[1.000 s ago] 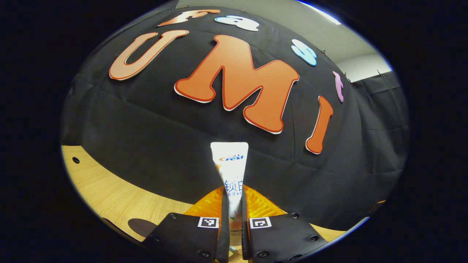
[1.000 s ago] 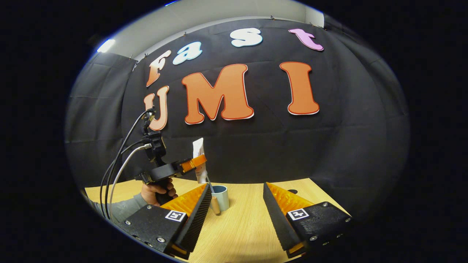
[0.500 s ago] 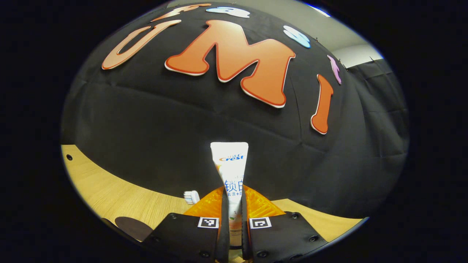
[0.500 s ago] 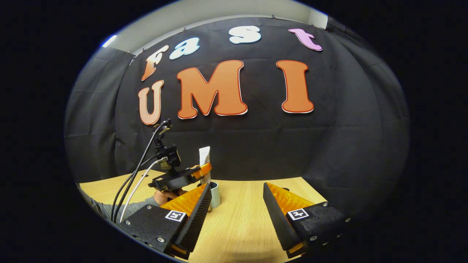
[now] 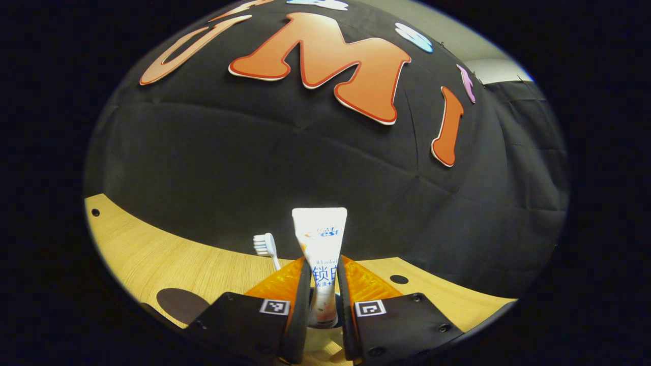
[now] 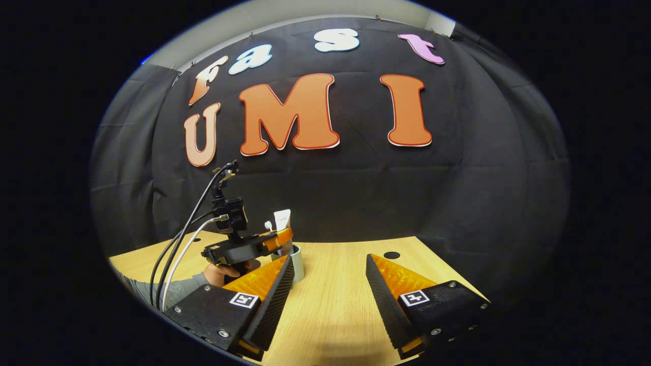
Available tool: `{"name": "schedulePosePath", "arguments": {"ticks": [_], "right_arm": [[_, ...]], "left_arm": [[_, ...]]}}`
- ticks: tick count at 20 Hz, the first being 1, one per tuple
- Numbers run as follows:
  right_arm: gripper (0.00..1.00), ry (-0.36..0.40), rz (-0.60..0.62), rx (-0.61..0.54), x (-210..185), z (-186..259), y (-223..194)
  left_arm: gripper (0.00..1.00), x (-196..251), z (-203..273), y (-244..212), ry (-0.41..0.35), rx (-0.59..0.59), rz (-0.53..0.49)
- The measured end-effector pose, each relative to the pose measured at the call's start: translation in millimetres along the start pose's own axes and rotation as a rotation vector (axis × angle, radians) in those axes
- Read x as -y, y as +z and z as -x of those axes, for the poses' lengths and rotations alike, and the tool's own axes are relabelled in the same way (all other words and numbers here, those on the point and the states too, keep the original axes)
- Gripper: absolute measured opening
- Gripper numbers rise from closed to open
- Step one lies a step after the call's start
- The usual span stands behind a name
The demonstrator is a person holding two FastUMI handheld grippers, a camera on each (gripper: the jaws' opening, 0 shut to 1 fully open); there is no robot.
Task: Put the toothbrush and toothpaste on the desktop into the cup, then pick up the cup and place it on the coaster on the desktop.
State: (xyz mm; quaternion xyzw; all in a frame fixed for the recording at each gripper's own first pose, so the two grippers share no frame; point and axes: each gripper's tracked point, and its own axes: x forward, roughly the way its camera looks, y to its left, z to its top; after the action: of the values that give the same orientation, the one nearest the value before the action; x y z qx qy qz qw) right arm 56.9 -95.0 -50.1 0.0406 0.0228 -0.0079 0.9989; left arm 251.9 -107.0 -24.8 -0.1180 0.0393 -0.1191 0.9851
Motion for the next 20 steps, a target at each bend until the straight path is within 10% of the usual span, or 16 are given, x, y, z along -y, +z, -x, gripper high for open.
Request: {"name": "schedulePosePath", "arguments": {"ticks": [20], "right_arm": [[0.87, 0.116, 0.069, -0.211, -88, -71, -28]], "left_arm": [[0.99, -76, 164, 53, 0.114, -0.089, -0.16]]}}
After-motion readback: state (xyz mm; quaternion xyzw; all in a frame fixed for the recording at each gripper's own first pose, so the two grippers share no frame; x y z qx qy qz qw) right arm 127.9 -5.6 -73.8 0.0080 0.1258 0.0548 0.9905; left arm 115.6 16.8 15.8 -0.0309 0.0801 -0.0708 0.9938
